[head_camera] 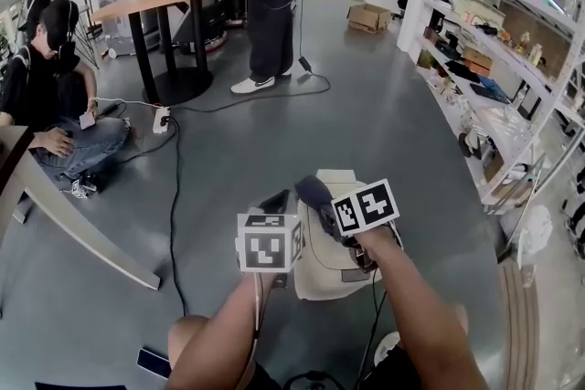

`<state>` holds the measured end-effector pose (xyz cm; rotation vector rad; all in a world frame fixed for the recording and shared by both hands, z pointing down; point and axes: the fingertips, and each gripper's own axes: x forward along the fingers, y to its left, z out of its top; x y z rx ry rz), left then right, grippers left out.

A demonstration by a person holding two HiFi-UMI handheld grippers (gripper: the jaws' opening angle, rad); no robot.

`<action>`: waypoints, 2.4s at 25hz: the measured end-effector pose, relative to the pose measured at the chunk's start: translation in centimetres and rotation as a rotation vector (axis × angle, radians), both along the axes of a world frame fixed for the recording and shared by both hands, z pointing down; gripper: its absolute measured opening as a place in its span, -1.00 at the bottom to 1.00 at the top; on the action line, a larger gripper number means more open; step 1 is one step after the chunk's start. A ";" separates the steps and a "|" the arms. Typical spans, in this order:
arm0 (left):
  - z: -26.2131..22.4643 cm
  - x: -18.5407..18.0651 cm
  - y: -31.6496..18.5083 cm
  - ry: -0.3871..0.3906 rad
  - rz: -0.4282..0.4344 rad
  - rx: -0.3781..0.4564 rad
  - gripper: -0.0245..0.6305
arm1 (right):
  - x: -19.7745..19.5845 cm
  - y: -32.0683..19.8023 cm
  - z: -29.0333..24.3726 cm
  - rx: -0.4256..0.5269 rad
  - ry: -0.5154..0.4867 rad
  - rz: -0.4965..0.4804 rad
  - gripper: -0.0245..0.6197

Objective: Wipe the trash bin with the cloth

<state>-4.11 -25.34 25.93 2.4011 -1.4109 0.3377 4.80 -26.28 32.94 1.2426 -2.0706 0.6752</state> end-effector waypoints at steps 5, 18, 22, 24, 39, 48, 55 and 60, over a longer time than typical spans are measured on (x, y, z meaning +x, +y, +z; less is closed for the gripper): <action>-0.4 -1.2 0.1 0.011 -0.015 0.005 -0.93 | -2.6 1.4 1.6 -0.034 0.068 -0.074 -0.64; -0.7 -2.0 1.0 0.046 -0.002 0.007 -0.93 | -1.7 2.2 2.3 -0.043 0.196 -0.075 -0.64; -0.6 -2.1 1.4 0.039 0.006 0.029 -0.93 | -0.1 2.4 2.5 -0.037 0.174 -0.026 -0.64; -0.4 -1.7 1.6 0.032 0.008 0.031 -0.93 | 1.2 2.3 2.4 -0.034 0.172 -0.003 -0.64; -0.5 -0.9 3.4 0.002 0.032 0.040 -0.93 | 8.8 3.5 2.6 -0.023 0.141 0.125 -0.64; 0.4 -0.1 3.6 -0.024 0.030 0.034 -0.93 | 11.8 3.8 2.7 -0.018 0.103 0.213 -0.64; 1.2 0.5 4.4 -0.039 0.051 0.017 -0.93 | 13.4 3.9 3.0 -0.022 0.054 0.263 -0.64; 1.1 0.7 4.7 -0.050 0.055 0.024 -0.93 | 14.9 4.0 3.2 -0.014 0.107 0.284 -0.64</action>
